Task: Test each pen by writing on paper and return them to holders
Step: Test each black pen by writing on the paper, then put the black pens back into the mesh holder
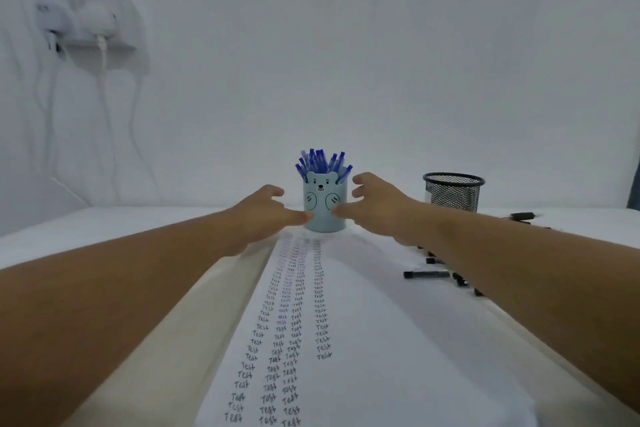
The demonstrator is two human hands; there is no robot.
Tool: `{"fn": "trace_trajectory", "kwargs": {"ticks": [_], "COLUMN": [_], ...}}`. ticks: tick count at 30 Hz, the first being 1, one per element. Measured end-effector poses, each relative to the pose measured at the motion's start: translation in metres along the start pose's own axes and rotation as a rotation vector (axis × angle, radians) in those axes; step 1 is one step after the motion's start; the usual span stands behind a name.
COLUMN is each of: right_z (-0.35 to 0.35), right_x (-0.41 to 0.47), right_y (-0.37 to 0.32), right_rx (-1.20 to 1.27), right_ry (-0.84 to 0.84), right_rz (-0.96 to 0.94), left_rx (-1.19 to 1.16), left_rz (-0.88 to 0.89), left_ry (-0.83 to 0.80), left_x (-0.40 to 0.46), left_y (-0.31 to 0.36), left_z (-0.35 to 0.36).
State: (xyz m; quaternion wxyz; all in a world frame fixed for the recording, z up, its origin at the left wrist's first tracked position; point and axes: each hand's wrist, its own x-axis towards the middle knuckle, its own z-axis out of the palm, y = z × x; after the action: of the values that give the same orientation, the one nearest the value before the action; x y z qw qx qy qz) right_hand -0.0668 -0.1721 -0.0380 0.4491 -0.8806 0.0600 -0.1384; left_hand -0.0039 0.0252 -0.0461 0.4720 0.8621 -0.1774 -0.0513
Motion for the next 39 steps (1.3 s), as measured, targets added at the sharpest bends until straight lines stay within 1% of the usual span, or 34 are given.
{"fn": "trace_trajectory", "kwargs": {"ticks": [3,6,10,12,15,20,23,27,34,36,37,39], "right_z": [0.010,0.020,0.018,0.012,0.001,0.003,0.014,0.022,0.029,0.028,0.027,0.023], "right_x": [0.020,0.034,0.035,0.032,0.018,-0.012,-0.023,-0.030,-0.031,-0.032,-0.032,-0.032], "right_y": [0.003,0.011,0.011,0.006,-0.006,-0.016,-0.011,-0.001,0.011,0.011,0.011,0.010], "right_rx": [0.064,0.126,0.147,0.191,0.216,0.194,0.177,0.171,0.177,0.174,0.168,0.145], "right_ry": [0.020,0.047,0.142,0.158,0.142,0.070,0.068,0.078,0.068,0.065,0.069,0.088], "right_rz": [0.037,-0.013,-0.064,-0.096,-0.127,-0.146,-0.150,-0.172,-0.183,-0.178,-0.172,-0.161], "left_rx": [-0.041,-0.098,-0.151,-0.205,-0.263,-0.248,-0.243,-0.248,-0.243,-0.224,-0.209,-0.202], "left_rz": [-0.006,0.039,0.103,0.123,0.136,0.146,0.136,0.107,0.131,0.152,0.184,0.308], "left_ry": [-0.016,-0.008,0.140,0.171,0.141,0.139,0.138,0.096,0.076,0.119,0.166,0.290], "left_x": [0.018,0.030,0.036,0.031,0.016,-0.016,-0.027,-0.033,-0.032,-0.032,-0.032,-0.035], "left_y": [0.005,0.008,0.010,0.014,0.021,0.012,-0.001,-0.011,-0.019,-0.020,-0.020,-0.016], "left_z": [0.007,0.014,0.017,0.015,0.005,-0.007,-0.005,-0.004,-0.005,-0.004,-0.004,-0.003]}}
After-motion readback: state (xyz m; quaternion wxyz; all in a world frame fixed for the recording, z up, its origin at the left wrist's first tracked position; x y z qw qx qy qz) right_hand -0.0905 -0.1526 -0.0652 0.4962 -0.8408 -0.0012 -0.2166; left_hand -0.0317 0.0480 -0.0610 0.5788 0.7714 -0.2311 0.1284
